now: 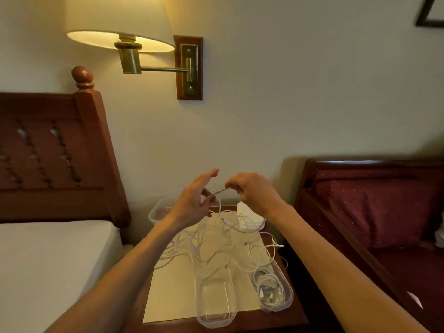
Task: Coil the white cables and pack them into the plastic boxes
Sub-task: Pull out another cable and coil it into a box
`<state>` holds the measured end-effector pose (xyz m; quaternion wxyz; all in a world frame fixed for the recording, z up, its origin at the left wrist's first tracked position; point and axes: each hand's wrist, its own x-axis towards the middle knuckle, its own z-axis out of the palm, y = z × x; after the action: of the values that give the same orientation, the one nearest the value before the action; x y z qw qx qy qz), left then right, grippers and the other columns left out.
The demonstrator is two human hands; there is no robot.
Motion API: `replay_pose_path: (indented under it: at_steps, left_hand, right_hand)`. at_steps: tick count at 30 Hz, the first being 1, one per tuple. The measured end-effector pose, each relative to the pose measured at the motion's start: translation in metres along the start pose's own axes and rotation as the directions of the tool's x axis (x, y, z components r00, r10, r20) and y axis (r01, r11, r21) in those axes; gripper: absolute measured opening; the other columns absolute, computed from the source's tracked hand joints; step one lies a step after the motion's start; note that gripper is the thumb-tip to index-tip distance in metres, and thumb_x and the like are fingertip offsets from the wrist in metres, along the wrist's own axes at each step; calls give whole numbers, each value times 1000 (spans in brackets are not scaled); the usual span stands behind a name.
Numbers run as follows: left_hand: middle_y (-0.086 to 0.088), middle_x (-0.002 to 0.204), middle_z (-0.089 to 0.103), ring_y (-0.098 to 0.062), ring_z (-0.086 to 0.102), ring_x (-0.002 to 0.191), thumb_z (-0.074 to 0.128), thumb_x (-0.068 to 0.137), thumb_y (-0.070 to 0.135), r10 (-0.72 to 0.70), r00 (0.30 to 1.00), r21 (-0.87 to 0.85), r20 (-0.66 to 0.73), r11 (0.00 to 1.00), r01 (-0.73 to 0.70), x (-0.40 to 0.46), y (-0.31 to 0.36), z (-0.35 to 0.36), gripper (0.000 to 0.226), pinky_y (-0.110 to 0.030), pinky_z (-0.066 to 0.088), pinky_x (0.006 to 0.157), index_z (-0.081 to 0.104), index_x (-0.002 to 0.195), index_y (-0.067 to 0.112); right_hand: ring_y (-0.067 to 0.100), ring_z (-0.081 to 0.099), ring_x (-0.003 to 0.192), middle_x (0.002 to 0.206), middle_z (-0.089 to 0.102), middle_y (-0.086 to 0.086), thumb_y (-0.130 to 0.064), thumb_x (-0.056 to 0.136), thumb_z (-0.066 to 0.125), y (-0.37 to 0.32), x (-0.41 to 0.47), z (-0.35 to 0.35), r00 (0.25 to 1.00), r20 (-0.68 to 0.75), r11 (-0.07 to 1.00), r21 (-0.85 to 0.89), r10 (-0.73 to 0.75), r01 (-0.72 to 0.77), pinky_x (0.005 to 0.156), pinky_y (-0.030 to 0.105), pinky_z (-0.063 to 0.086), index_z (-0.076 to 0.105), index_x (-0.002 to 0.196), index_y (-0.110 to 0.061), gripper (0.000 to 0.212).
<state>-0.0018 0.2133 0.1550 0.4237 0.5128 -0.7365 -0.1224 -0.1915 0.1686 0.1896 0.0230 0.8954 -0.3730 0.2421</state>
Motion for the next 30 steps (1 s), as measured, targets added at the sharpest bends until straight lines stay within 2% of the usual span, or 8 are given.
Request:
replay_pose_path:
  at_steps: [4, 7, 10, 13, 16, 23, 27, 30]
  left_hand:
    - [5, 95, 67, -3, 62, 73, 62, 93, 8, 55, 993, 150, 104, 986, -71, 18, -8, -12, 18, -22, 52, 69, 72, 107, 12]
    - [-3, 87, 66, -11, 62, 65, 57, 94, 0, 206, 975, 172, -87, 967, -189, 37, 8, -38, 17, -25, 51, 63, 73, 94, 6]
    - [-8, 92, 68, -15, 63, 77, 59, 92, -1, 350, 906, 284, -240, 917, -279, 62, 38, -75, 15, -19, 50, 71, 73, 97, 2]
    - [-13, 93, 69, -20, 64, 83, 62, 90, -3, 438, 856, 372, -274, 869, -326, 78, 56, -106, 15, -28, 53, 76, 74, 99, 0]
    - [-14, 92, 68, -27, 65, 83, 62, 89, -4, 448, 848, 448, -283, 843, -296, 78, 55, -130, 16, -42, 56, 74, 74, 99, 0]
    - [-10, 92, 65, -23, 61, 85, 63, 90, -2, 433, 850, 525, -301, 819, -231, 69, 69, -165, 17, -38, 53, 74, 75, 100, 5]
    - [-6, 104, 60, -21, 62, 91, 64, 93, 18, 181, 981, 518, -67, 847, -121, 51, 70, -159, 17, -38, 55, 81, 70, 106, 10]
    - [-11, 138, 46, -31, 58, 115, 63, 93, 26, -51, 985, 526, -164, 840, 131, 25, 64, -144, 45, -42, 50, 98, 51, 136, 16]
  right_hand:
    - [-1, 56, 72, 86, 66, -15, -11, 96, 55, 7, -5, -19, 984, -179, 992, 116, -21, 42, 71, 22, 49, 72, 104, -13, 19]
    - [2, 52, 57, 71, 61, -17, -17, 99, 53, 7, -13, -23, 971, -135, 886, 448, 198, -118, 61, 18, 43, 71, 98, -15, 18]
    - [10, 47, 52, 56, 48, -5, -28, 101, 47, 10, -28, -21, 916, 121, 572, 748, 382, -337, 66, 32, 48, 63, 81, -11, 31]
    - [15, 46, 53, 53, 37, -2, -27, 104, 38, 12, -39, -26, 903, 258, 127, 940, 344, -317, 84, 41, 52, 53, 78, -10, 34]
    - [12, 32, 48, 56, 25, -1, -30, 100, 41, 10, -43, -46, 920, 222, -159, 971, 322, -179, 59, 27, 49, 49, 77, -11, 30]
    - [11, 24, 48, 58, 22, -3, -41, 103, 32, -6, -28, -89, 951, 163, -212, 971, 263, -108, 47, 24, 33, 52, 76, -12, 45]
    - [18, 48, 58, 62, 41, 3, -20, 105, 29, -28, -16, -105, 959, 114, -135, 988, 261, -81, 75, 38, 53, 58, 92, -5, 35]
    - [23, 63, 76, 74, 57, 8, -15, 107, 28, -41, -12, -115, 959, 126, -111, 989, 252, -101, 92, 43, 52, 57, 111, -1, 33]
